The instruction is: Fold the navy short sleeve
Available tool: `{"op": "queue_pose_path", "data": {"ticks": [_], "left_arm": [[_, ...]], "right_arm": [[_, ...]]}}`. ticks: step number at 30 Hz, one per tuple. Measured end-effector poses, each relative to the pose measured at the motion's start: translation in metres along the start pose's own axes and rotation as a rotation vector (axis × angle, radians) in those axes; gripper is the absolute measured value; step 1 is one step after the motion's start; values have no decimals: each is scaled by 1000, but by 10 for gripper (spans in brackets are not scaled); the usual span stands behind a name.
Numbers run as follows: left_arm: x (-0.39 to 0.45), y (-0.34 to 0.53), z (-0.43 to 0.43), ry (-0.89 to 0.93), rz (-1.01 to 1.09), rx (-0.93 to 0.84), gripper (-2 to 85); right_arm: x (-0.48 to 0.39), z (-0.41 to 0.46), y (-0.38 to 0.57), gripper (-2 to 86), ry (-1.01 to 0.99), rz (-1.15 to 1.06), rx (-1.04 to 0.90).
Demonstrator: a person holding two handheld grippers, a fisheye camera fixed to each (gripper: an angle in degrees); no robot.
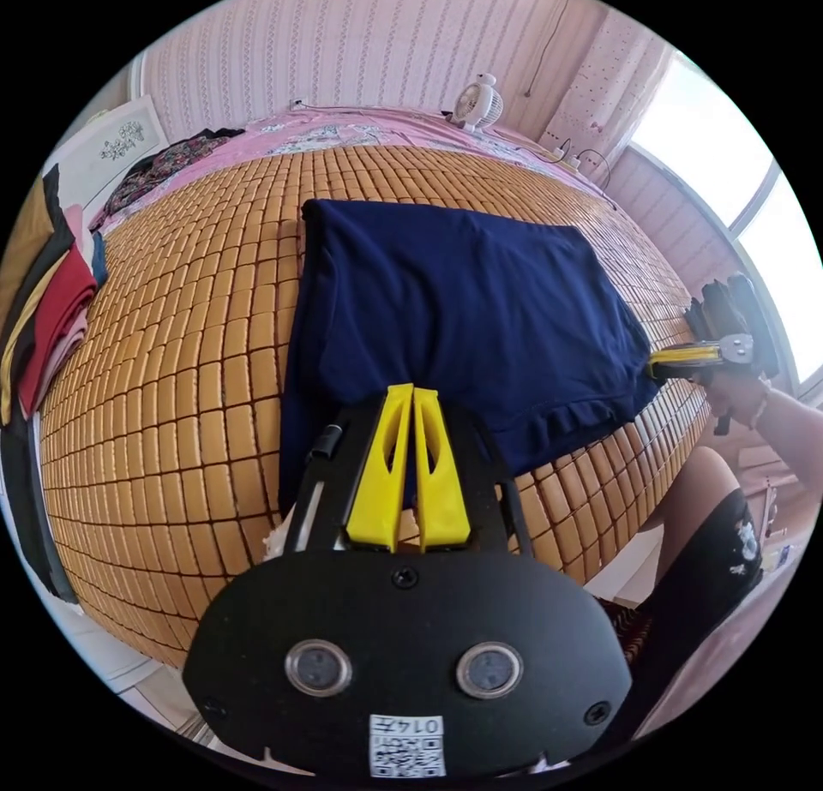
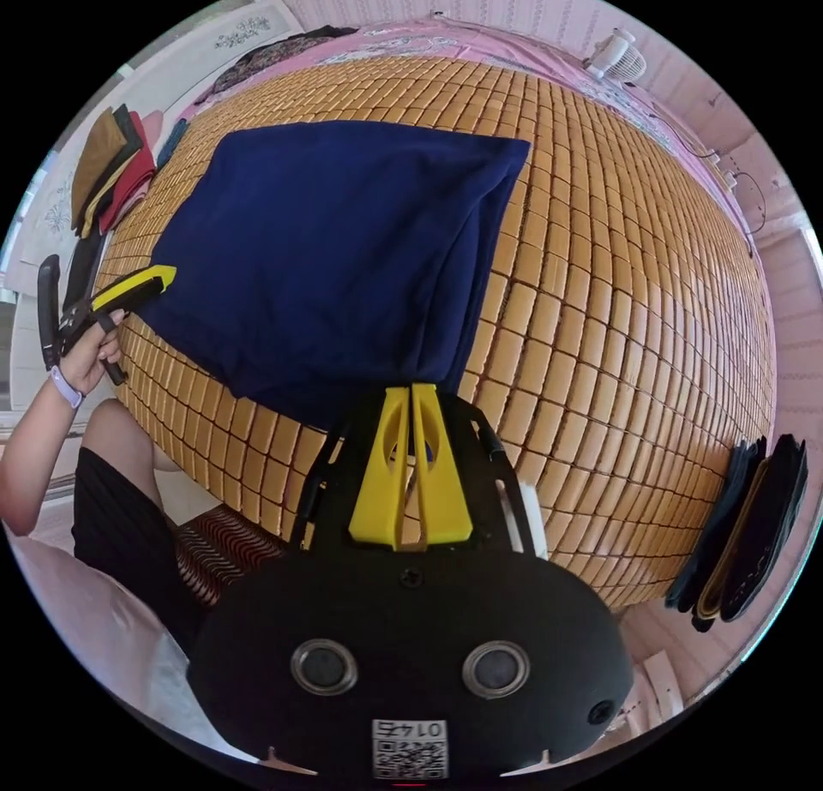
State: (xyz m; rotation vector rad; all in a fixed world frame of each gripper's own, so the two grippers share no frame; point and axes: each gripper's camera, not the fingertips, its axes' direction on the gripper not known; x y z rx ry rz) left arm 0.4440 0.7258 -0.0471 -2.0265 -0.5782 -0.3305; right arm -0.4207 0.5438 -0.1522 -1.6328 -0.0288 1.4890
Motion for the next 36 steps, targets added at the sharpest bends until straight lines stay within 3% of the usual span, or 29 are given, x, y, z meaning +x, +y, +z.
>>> {"op": "queue_pose_path", "data": {"ticks": [4,7,12,21,27,36], "left_arm": [[12,20,-39,-16,-17,-86,-10],[14,59,-70,-6,-44,-138,-10],[12,125,-139,80,-155,-17,-10],[109,161,-207,112,-26,141,-10],[163,144,-191,177,12,138,-10],[197,131,-179,115,132,50,-10]], "right_arm": [[4,-11,26,-6,-69,114,70],[-12,-13,62,-4,-130,79,16],[-25,-20,121,-8,-145,93,30],[-30,-39,168,-9,-140,148,156],[-68,-30,128,-10,-62,-68,36],[-137,-55,-53,-10,-66,-331,61]]}}
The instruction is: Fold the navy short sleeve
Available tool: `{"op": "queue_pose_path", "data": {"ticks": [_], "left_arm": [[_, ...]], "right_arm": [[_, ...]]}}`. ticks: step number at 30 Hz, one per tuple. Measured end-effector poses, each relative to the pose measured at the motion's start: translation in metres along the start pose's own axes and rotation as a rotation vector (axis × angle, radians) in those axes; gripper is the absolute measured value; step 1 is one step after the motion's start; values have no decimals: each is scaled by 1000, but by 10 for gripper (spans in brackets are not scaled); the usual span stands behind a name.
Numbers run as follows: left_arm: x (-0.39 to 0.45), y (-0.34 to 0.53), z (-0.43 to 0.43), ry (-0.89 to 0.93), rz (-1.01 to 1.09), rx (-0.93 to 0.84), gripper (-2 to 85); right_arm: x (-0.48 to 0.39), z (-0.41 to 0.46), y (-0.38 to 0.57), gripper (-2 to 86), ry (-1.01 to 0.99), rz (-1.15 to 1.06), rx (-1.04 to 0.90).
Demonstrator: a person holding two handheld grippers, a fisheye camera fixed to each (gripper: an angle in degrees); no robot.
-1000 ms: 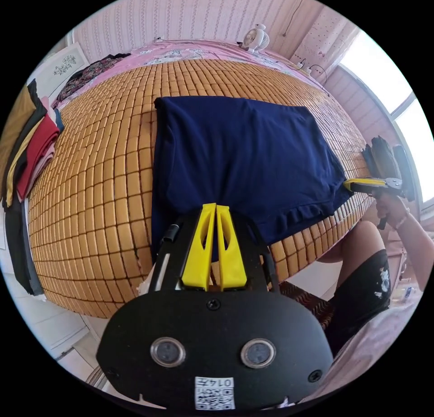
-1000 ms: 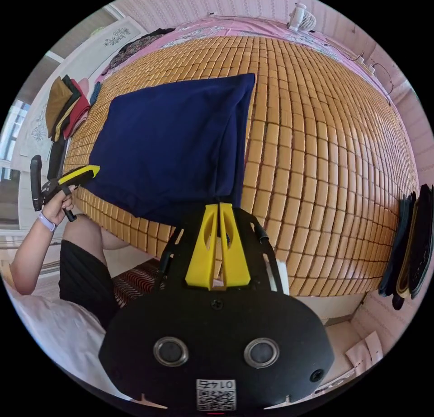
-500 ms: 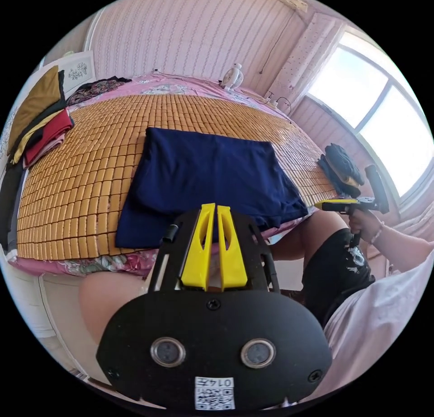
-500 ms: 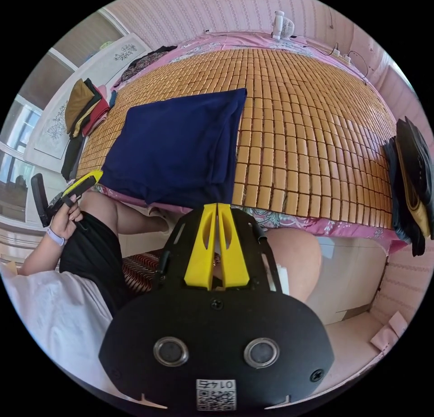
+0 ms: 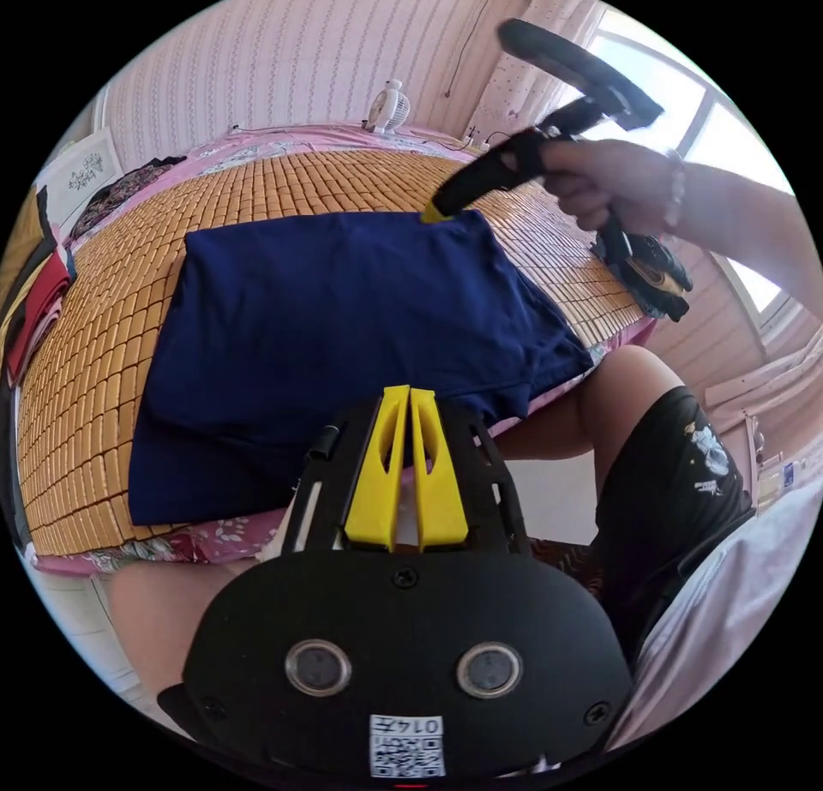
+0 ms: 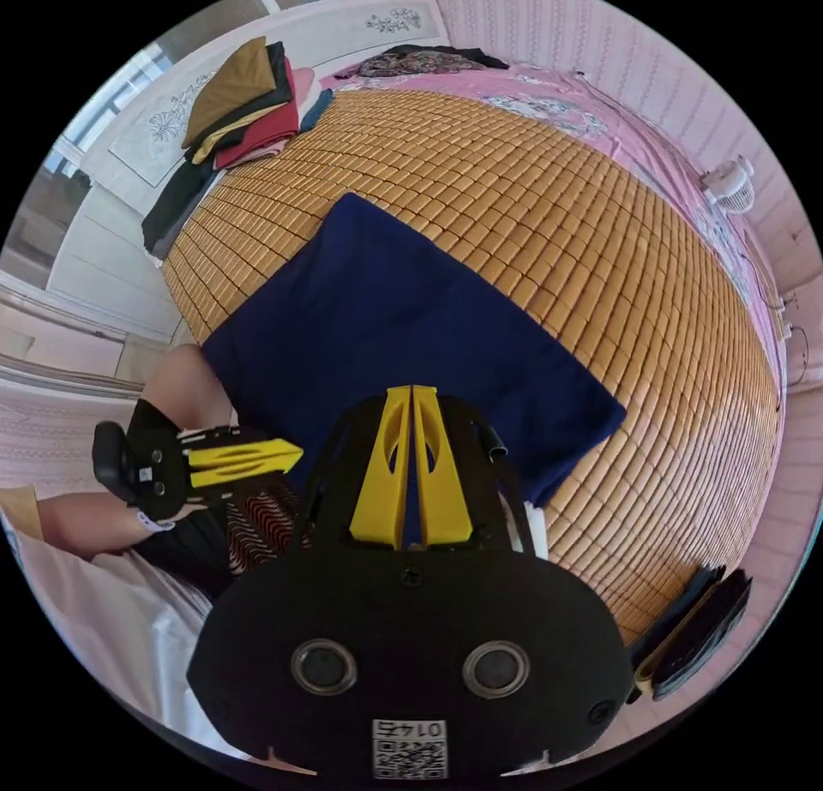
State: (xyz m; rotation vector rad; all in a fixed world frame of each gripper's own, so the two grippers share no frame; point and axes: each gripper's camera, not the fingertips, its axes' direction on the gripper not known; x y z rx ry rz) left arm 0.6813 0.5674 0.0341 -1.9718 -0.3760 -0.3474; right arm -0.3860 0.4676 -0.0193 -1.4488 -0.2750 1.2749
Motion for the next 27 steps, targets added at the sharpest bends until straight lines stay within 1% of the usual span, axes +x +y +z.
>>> {"op": "queue_pose_path", "data": {"ticks": [3,5,7,8,10,12,14,15,18,20,21,23,24,26,27], "left_arm": [[10,-3,-6,-4,38,-5,-10],[20,-4,-9,-8,74,-10,-10],[26,-4,-11,-6,97,-15,-10],[29,-5,-13,1,95,-11,-10],[29,-6,-15,23,81,-7,-10],[30,-9,-17,47,73,-15,-10],[35,-10,-20,57,81,-12,-9],[37,-11,-20,59,81,-11,-9],[44,-13,-26,63,80,13,-7],[49,-14,-36,78,77,51,1],[51,-15,-39,85,77,69,4],[64,-20,-51,117,100,124,37],[69,-21,-53,127,112,133,44],[94,-30,-55,170,169,147,74],[102,-33,-55,179,185,144,81]], "right_arm": [[-7,18,-59,-9,38,-83,-48],[-7,46,-91,-9,100,-116,-155],[-5,73,-102,-7,140,-151,-290],[-4,70,-106,-7,142,-182,-282],[2,68,-117,-7,110,-207,-366],[9,56,-125,-6,123,-227,-360],[26,57,-129,-5,165,-197,-337],[31,62,-128,-5,153,-185,-349],[56,42,-117,-4,63,-133,-285],[81,-1,-82,-1,8,-56,-147],[88,-14,-69,0,-15,-32,-107],[116,-55,0,8,-80,66,-12],[122,-62,20,10,-82,95,-6],[146,-78,107,42,-89,233,-2],[151,-79,128,54,-97,265,-10]]}}
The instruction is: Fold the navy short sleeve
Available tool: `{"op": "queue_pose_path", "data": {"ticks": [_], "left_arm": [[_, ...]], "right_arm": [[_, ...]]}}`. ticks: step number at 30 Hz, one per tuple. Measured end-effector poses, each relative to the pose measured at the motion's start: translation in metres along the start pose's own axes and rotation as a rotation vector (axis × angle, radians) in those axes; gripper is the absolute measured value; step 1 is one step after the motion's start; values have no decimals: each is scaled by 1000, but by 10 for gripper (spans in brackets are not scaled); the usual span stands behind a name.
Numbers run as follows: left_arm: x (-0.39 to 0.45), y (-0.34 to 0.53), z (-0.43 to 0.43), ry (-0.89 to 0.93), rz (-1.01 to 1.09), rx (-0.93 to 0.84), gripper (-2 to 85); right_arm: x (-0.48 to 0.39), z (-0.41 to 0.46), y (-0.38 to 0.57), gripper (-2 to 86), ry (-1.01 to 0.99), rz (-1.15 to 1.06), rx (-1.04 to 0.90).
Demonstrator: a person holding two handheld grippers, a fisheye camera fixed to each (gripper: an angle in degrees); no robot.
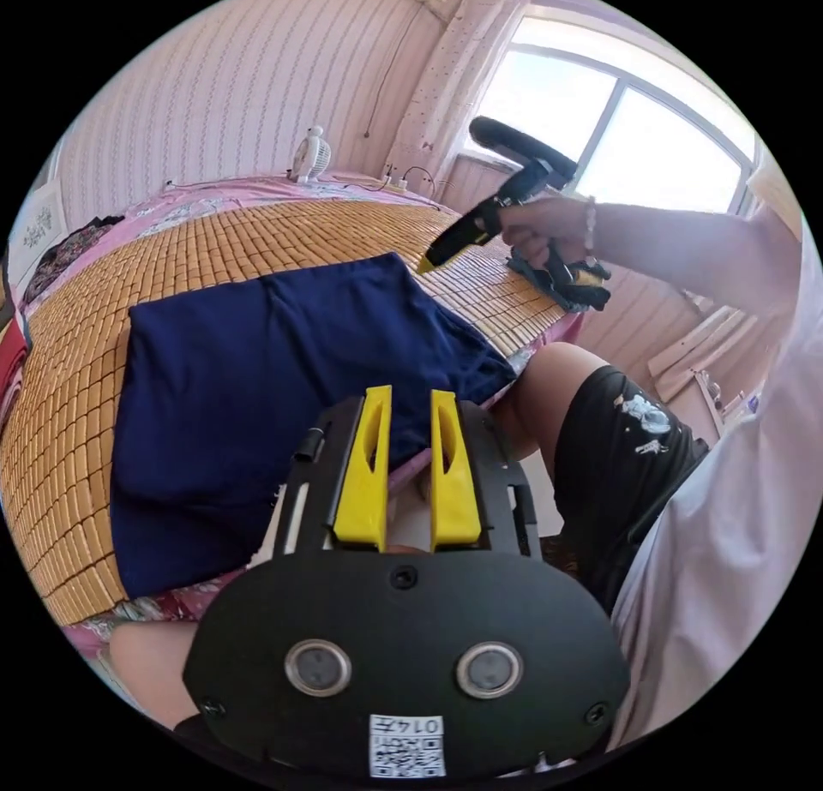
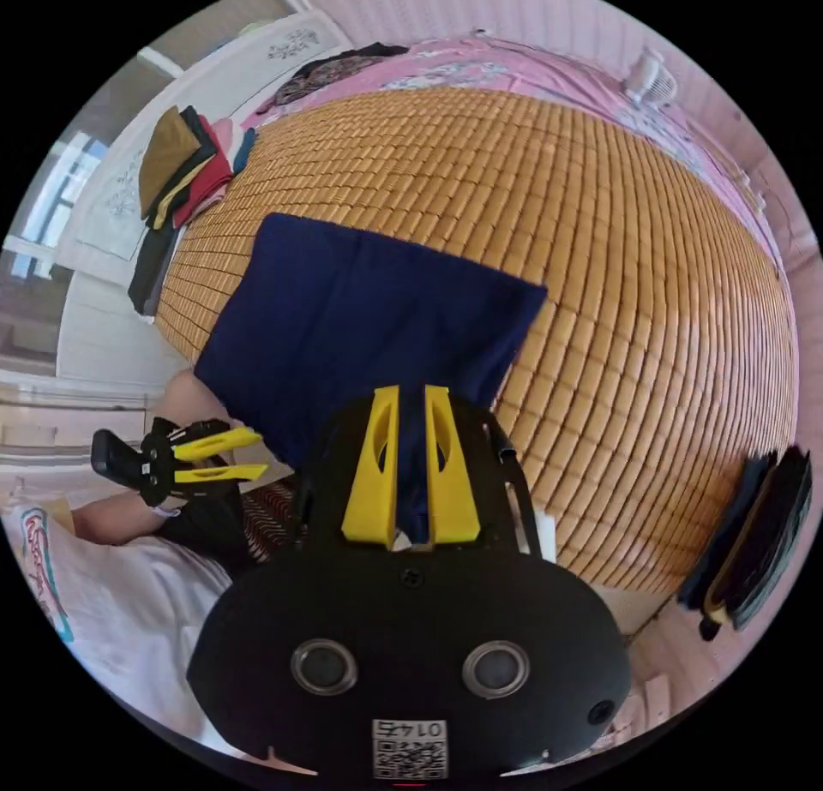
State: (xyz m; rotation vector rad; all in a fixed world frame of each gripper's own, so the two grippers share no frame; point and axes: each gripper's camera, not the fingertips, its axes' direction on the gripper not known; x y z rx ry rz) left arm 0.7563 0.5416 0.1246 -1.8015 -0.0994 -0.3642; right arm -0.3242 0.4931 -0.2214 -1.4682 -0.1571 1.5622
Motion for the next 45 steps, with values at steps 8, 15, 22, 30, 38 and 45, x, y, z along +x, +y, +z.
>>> {"op": "queue_pose_path", "data": {"ticks": [8,15,22,30,38,45], "left_arm": [[96,-67,45,87,247,-94,142],[134,-113,106,95,336,-240,181],[151,-134,137,-45,369,-294,6],[139,-111,91,37,358,-278,-7],[115,-89,52,44,350,-244,-8],[89,-91,27,106,313,-110,-8]], "right_arm": [[86,8,154,109,-181,281,-120],[127,-26,189,18,-495,276,-28],[135,-100,228,28,-633,151,209],[196,-108,252,161,-525,435,447],[234,-102,222,26,-550,637,496],[232,-175,253,4,-459,519,611]]}}
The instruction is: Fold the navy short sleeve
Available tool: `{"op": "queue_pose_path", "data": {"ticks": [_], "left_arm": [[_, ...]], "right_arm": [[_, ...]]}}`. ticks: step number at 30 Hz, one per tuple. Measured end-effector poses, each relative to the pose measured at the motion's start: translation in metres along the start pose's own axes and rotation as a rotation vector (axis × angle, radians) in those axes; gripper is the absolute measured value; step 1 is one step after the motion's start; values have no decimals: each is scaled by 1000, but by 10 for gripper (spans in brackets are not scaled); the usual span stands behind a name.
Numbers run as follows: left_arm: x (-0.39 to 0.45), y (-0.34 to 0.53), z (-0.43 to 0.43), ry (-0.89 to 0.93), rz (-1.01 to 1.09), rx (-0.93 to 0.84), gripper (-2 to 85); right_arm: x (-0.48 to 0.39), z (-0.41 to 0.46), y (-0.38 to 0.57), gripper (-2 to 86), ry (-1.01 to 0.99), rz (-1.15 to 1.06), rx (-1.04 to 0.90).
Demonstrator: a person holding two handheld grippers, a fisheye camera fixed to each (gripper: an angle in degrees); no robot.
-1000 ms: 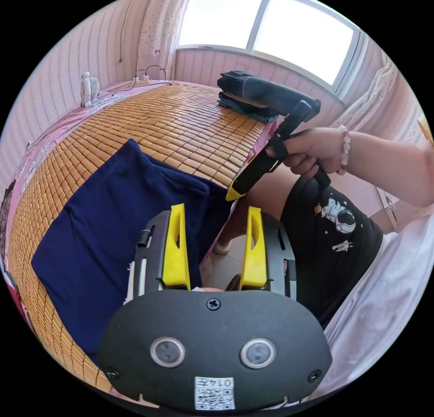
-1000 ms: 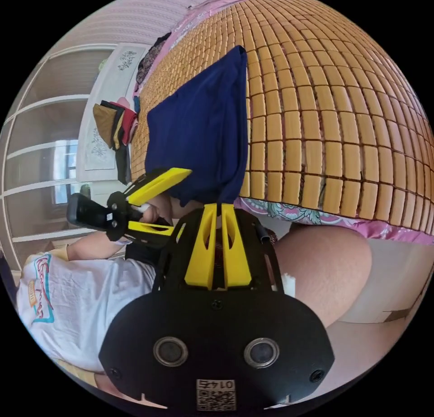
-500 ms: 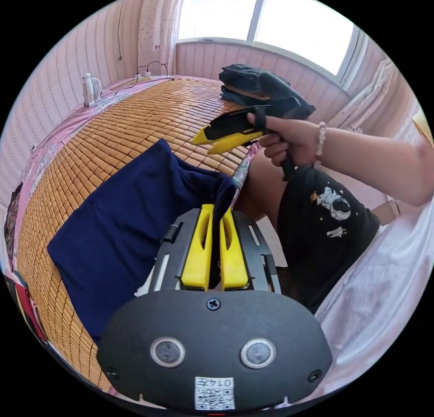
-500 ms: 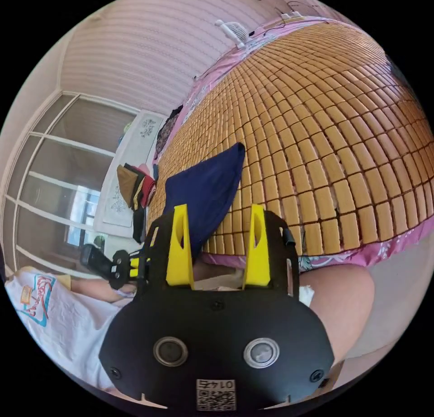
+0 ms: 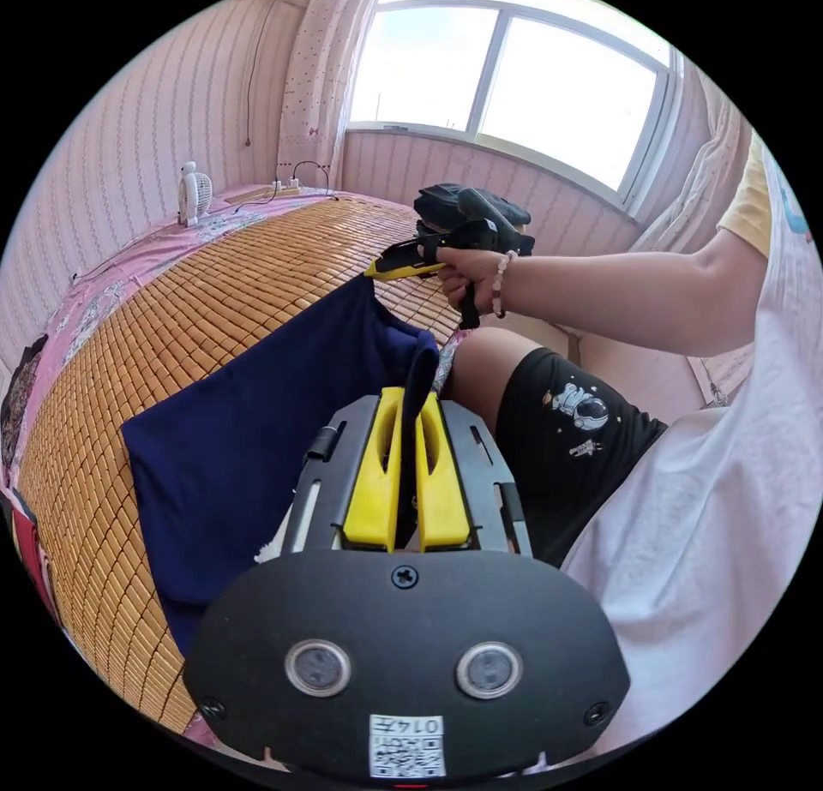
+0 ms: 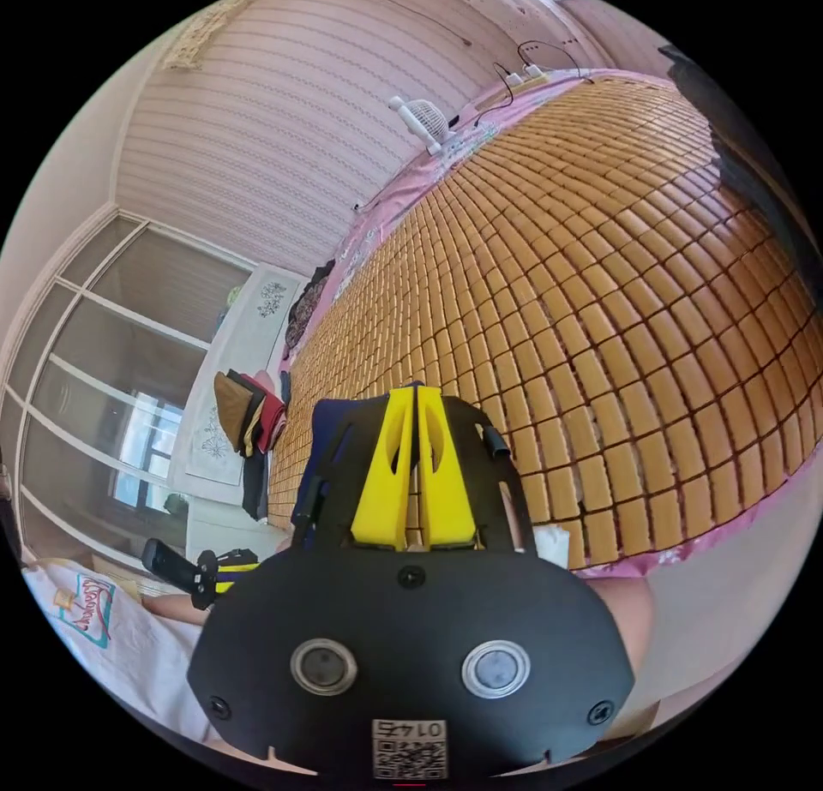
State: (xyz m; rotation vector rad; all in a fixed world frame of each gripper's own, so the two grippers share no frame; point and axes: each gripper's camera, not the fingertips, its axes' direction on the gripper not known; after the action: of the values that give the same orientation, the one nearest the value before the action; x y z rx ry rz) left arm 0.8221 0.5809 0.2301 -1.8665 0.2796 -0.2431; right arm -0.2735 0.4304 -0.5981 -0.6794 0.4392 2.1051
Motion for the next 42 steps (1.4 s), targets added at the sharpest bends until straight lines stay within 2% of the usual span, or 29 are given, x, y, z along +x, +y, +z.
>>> {"op": "queue_pose_path", "data": {"ticks": [5,9,12,16,20,22,28,31,42], "left_arm": [[-11,6,-20,60,-21,153,-8],[-45,30,-44,61,-136,243,-7],[-85,65,-67,12,-268,295,-3],[-161,132,-76,-168,-585,261,46],[-232,204,-60,-205,-864,129,106],[-248,224,-58,-203,-917,120,111],[-276,237,-36,-232,-954,108,134],[-286,232,-16,-248,-952,72,135],[-303,207,22,-333,-875,-16,91]], "right_arm": [[-35,-72,-8,3,49,-67,69],[-87,-64,-26,7,82,-165,9],[-138,-14,-48,18,64,-222,-84],[-193,99,-63,71,14,-267,-232],[-210,179,-55,87,174,-352,-327],[-214,196,-48,95,221,-401,-345],[-226,263,-27,154,396,-520,-459],[-245,284,-9,142,440,-611,-462],[-295,290,8,137,401,-650,-431]]}}
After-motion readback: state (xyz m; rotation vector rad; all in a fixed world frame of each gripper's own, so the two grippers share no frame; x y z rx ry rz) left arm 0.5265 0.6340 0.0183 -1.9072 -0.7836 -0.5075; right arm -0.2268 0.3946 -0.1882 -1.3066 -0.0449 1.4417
